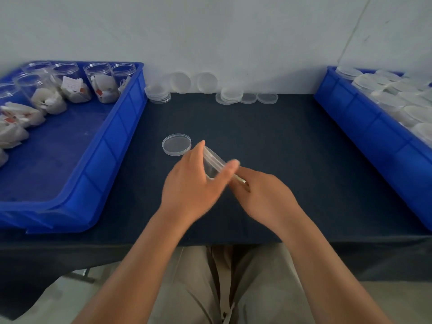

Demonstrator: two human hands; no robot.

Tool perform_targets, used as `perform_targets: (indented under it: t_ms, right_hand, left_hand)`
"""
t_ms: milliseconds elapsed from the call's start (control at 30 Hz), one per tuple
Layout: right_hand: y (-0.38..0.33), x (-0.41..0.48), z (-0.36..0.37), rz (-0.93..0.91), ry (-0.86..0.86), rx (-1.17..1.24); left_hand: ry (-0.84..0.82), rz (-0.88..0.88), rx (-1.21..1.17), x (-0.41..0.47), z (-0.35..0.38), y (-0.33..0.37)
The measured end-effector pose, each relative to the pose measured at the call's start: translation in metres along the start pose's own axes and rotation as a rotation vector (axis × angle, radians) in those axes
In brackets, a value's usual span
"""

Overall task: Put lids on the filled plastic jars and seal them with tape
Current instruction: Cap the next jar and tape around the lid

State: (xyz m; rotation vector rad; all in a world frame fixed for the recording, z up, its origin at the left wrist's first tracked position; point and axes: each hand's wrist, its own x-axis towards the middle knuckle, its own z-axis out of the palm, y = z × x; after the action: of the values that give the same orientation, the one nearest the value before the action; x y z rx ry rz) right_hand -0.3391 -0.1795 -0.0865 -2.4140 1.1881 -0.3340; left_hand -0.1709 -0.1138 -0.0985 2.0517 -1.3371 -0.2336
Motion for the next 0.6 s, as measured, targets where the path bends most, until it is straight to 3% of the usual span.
perform_targets:
  t_ms: [100,267,533,600]
  right_hand:
    - [-0.002,-0.005,0.008,0.028,0.031,0.014]
    - [0.006,-0.003,0.01,0.054,-0.015,0.152]
    - [0.016,0.002,-0.005,-0.048,-0.082,0.113]
    - [0.014,0.004,-0.008,-0.075,-0.079,0.109]
  left_hand:
    - [0.05,-0.016,0.059,0.001,0.004,0.002]
    - [-0.031,-0.126,-0.08,0.023,-0.004,-0.005]
    - [-0.453,-0.127,-0.752,0.032,-0.019,-0.034]
    - [-0.482,-0.16,-0.869,0.035,-0.017,-0.037]
